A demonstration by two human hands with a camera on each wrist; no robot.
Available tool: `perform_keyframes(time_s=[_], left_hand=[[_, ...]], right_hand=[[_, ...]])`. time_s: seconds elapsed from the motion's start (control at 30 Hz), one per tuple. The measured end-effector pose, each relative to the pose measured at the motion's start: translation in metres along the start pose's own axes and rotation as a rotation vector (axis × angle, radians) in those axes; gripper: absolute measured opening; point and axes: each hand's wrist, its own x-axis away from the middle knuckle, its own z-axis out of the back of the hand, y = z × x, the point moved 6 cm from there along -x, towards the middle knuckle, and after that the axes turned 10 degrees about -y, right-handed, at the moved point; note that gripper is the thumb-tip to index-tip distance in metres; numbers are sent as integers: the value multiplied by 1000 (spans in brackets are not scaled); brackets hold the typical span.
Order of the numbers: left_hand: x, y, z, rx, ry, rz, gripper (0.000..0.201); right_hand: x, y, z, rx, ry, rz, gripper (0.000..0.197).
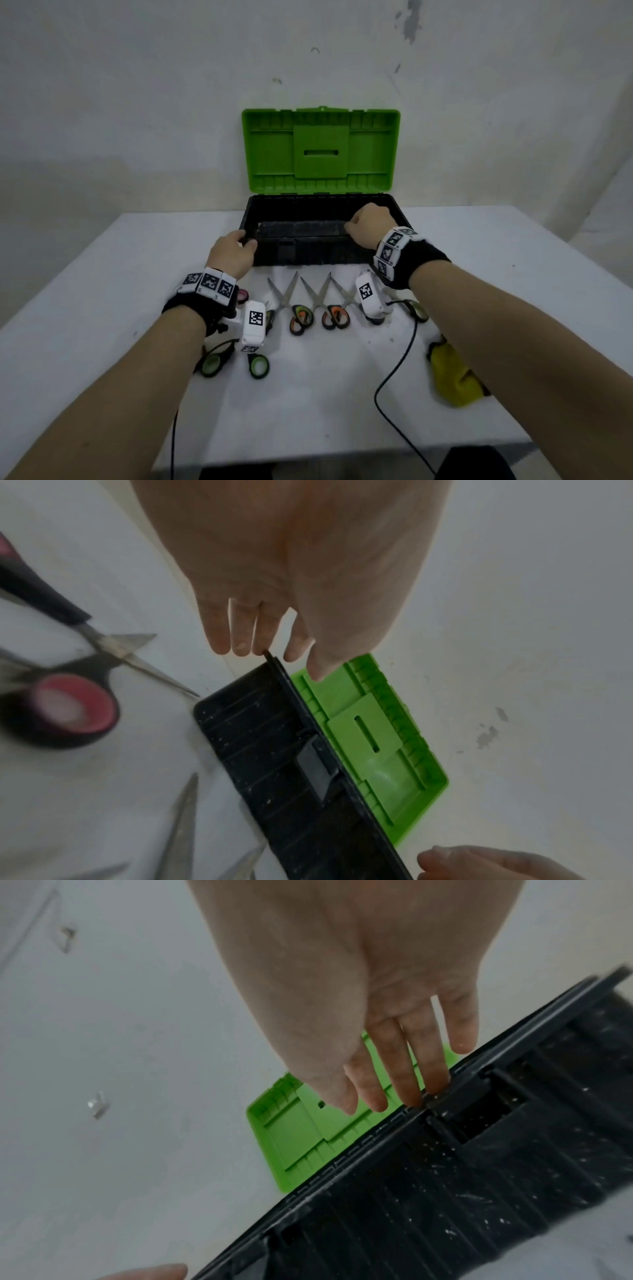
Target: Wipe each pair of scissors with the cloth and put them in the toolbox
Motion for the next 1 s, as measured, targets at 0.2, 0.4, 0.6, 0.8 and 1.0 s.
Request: perform_keyframes(time_s=[0.2,0.4,0.6,0.8,1.0], left_hand=[[66,-8,-18,-115,-14,-30,39],[112,57,-87,-170,-113,-216,20],[121,131,-155,-296,-240,-307,18],[95,138,-193,-632,-304,-177,31],[76,133,-207,-828,-330,-96,22]], right_hand=[[74,31,6,-116,97,53,19],[132,74,13,-144,155,-1,23],[161,125,26,-129,194,-113,20],[158,156,22,-55,154,-196,21],[136,182,16,-5,70,-234,30]])
